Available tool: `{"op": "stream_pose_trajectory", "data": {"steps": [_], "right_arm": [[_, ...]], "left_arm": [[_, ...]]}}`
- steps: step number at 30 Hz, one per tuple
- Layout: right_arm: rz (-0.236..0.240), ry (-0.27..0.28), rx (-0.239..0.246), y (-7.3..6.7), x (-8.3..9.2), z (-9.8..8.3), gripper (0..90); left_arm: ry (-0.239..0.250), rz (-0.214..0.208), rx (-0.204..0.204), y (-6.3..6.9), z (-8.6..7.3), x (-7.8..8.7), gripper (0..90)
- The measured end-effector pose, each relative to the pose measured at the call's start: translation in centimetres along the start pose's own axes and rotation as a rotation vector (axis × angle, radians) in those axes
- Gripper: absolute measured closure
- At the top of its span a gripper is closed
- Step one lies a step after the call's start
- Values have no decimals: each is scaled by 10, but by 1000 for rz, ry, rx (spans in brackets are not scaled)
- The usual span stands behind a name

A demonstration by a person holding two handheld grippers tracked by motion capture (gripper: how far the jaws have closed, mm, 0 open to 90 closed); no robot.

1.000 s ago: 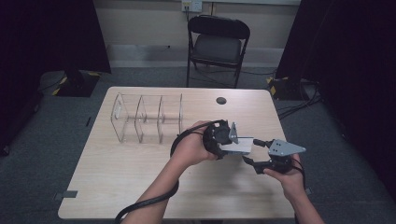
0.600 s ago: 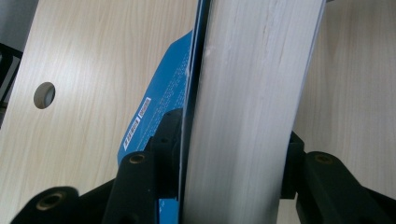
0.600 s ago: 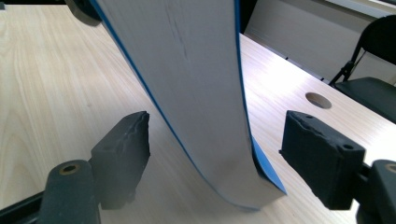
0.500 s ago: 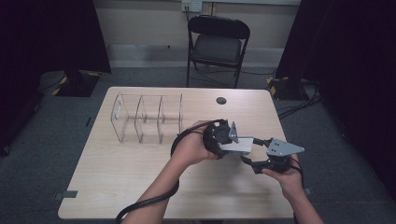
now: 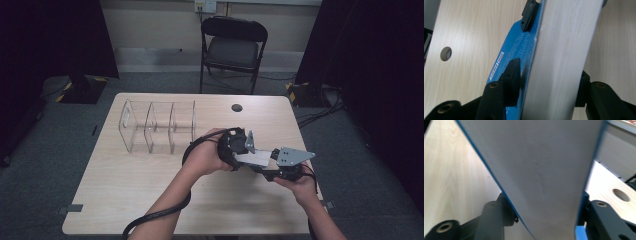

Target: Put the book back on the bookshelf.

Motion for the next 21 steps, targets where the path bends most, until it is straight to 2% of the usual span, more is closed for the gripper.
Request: {"op": "stream_pose_trajectory", "data": {"steps": [1,2,4,5,9,10,11,12,15,16,19,21], "right_arm": [[5,-9,0,-1,0,0,526],[8,-18,4,-1,0,1,526],[15,-16,-26,-1,3,3,529],[17,-12,-40,0,4,3,531],[32,3,-64,0,11,4,535],[35,6,-74,0,13,5,538],[49,21,-103,1,17,6,541],[49,21,-103,1,17,6,541],[64,33,-153,3,23,7,547],[67,27,-156,4,26,9,549],[85,20,-203,7,32,10,549],[82,27,-244,11,36,9,551]], "left_arm": [[9,-17,30,1,-1,1,441],[21,-7,39,-1,-2,2,412],[50,21,57,-4,-5,8,306],[64,30,81,-6,-7,12,288],[91,32,126,-11,-12,32,265],[84,36,125,-13,-14,36,265],[83,42,133,-15,-16,40,256],[93,44,142,-16,-16,44,256],[98,32,158,-18,-17,55,252],[105,31,167,-19,-17,58,249],[128,47,194,-22,-17,68,230],[141,57,197,-24,-17,73,231]]}}
Point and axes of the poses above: each handheld gripper's, and its own axes: x roughly backward along the jaws, z roughly out of its top, y roughly to its right, the point moved 5 cm from there along -x, roughly forward along the jaws, and after that the axes turned 4 degrees about z, right-handed, at the moved point
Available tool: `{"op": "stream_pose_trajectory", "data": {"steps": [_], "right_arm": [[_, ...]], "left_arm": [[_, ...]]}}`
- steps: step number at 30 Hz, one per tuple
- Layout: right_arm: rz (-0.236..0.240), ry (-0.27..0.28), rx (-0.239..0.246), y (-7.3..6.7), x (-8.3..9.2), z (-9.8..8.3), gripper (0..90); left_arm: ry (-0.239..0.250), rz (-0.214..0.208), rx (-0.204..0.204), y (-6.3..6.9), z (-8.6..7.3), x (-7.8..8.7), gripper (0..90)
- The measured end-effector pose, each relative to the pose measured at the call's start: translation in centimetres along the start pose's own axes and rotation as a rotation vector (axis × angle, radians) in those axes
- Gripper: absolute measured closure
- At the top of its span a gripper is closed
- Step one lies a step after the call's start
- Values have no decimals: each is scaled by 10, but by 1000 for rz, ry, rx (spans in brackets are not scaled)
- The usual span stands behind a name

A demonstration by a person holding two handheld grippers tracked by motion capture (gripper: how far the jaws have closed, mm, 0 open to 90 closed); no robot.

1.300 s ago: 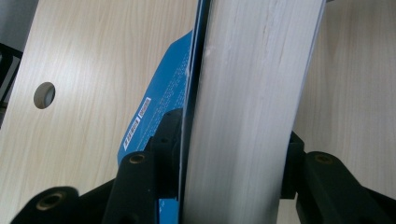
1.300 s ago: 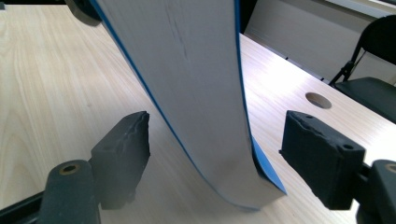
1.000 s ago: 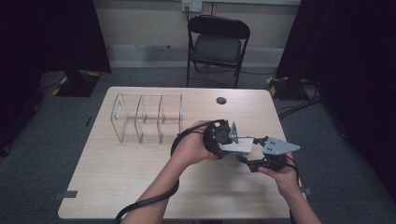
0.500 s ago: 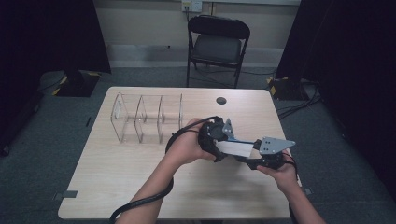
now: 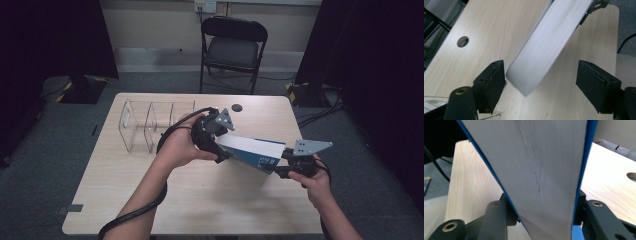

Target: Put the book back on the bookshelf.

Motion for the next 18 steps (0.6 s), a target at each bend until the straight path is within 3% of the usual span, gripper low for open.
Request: {"op": "stream_pose_trajectory", "data": {"steps": [12,17,18], "right_arm": [[-18,37,-90,18,5,3,553],[-52,34,-92,23,6,6,557],[-86,37,-92,26,7,6,559]], "left_arm": [[-17,-6,53,-6,-15,4,231],[-36,-18,69,-4,-25,-4,232],[-34,-24,69,-3,-26,-6,233]]}}
Point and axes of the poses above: each handheld gripper's, and its own axes: x roughly backward along the jaws, z roughly out of its top, y roughly to its right, the point moved 5 cm from there along -x, roughly forward along the jaws, and after that the axes turned 4 degrees about z, right-handed, at the moved point
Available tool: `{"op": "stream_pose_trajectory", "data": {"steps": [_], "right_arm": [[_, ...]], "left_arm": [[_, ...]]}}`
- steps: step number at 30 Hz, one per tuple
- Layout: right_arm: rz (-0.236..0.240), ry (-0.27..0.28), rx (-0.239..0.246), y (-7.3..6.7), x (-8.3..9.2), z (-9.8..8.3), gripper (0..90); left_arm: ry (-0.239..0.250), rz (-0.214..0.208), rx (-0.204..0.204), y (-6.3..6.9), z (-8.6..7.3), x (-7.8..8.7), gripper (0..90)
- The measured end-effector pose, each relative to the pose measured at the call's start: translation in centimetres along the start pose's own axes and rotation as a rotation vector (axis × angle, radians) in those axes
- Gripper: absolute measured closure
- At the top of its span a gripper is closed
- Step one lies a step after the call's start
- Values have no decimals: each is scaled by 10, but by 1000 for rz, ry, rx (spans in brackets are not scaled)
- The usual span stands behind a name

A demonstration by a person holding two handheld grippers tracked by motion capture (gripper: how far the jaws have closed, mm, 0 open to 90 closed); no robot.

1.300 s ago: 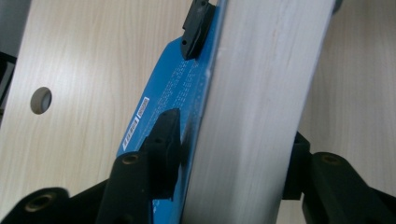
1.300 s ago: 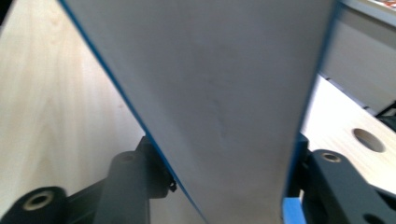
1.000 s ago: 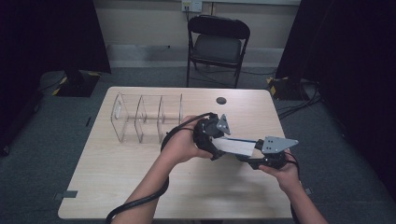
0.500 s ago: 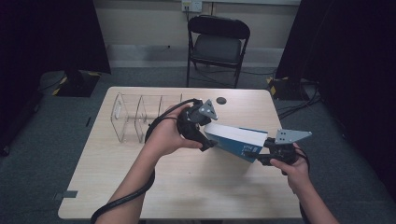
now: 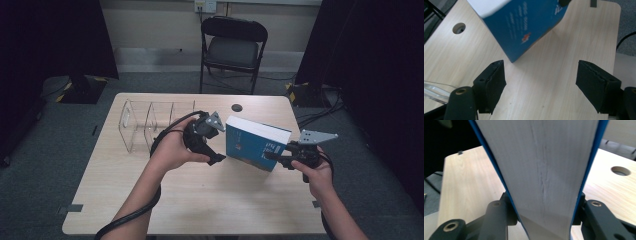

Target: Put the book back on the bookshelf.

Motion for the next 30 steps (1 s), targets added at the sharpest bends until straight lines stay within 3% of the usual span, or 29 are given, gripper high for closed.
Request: {"op": "stream_pose_trajectory", "data": {"steps": [2,6,7,10,12,15,16,18,19,24,30], "right_arm": [[-17,9,4,0,0,0,558],[-167,30,48,3,0,6,429],[-191,39,35,5,-1,7,429],[-170,24,44,4,-7,9,398],[-185,10,40,4,-9,8,397],[-203,11,4,5,-16,6,377],[-179,14,-6,3,-18,6,379],[-174,-9,-1,2,-21,4,530],[-148,1,-13,1,-22,4,538],[-129,-38,63,-3,-22,4,578],[-124,-36,69,-2,-22,4,581]], "left_arm": [[-7,-6,4,2,-3,-4,233],[-19,-21,8,4,-10,-11,239],[-22,-27,11,4,-11,-12,241],[-35,-47,16,6,-17,-19,245],[-36,-57,26,6,-20,-23,246],[-43,-62,32,6,-24,-28,249],[-49,-67,31,7,-25,-29,252],[-44,-73,40,8,-27,-31,257],[-45,-70,53,9,-29,-32,258],[-51,-76,57,10,-34,-35,270],[-54,-86,62,13,-39,-38,275]]}}
Point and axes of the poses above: each handheld gripper's, and its own axes: x roughly backward along the jaws, z roughly out of its top, y roughly to its right, the point moved 5 cm from there along -x, roughly forward along the jaws, and after that the axes turned 4 degrees about z, right-handed, at the moved point
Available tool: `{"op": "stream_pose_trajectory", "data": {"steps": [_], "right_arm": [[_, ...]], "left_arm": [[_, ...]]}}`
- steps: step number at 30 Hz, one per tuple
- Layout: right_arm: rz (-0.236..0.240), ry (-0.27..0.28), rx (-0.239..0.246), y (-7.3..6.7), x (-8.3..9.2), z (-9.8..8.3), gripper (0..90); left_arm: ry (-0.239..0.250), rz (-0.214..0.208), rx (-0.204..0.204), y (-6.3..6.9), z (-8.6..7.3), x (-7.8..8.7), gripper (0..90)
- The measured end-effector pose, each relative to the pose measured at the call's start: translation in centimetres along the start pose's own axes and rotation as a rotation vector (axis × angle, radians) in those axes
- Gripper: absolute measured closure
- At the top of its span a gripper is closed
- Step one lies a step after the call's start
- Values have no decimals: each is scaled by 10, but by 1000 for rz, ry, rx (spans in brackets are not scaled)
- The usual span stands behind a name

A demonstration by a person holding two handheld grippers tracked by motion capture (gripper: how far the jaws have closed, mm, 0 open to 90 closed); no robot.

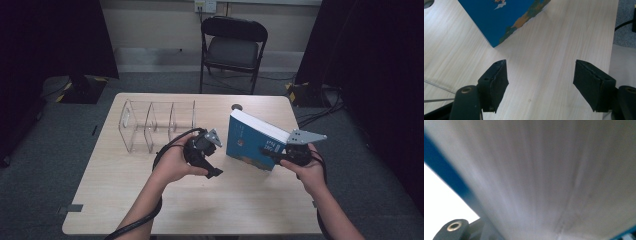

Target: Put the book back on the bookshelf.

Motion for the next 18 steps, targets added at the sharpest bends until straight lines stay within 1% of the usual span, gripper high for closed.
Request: {"op": "stream_pose_trajectory", "data": {"steps": [1,2,3,5,6,7,9,10,11,12,15,18], "right_arm": [[10,-9,-14,0,0,0,578],[10,-9,-14,0,0,0,578],[7,-13,-24,0,0,1,576],[4,-15,-35,0,0,2,568],[6,-16,-48,0,0,2,568],[6,-16,-48,0,0,2,568],[4,-20,-54,0,0,2,567],[6,-23,-56,1,0,3,567],[6,-23,-56,1,0,3,567],[12,-27,-63,2,0,3,566],[13,-30,-65,3,0,4,564],[10,-27,-69,4,1,6,549]], "left_arm": [[-5,-1,-3,0,-1,0,275],[-9,-2,3,0,-3,-1,275],[-7,1,6,-1,-4,-1,274],[-9,-2,4,-1,-7,-2,277],[-4,-4,17,0,-8,-3,277],[-9,-3,8,0,-10,-4,277],[-10,-4,19,0,-14,-6,278],[-18,-5,12,-1,-16,-6,276],[-8,-8,32,0,-18,-8,276],[-15,-8,25,-1,-20,-8,273],[-10,-7,36,1,-23,-11,273],[-18,-12,30,0,-27,-12,273]]}}
Point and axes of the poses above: each handheld gripper's, and its own axes: x roughly backward along the jaws, z roughly out of its top, y roughly to its right, the point moved 5 cm from there along -x, roughly forward along the jaws, and after that the axes turned 4 degrees about z, right-handed, at the moved point
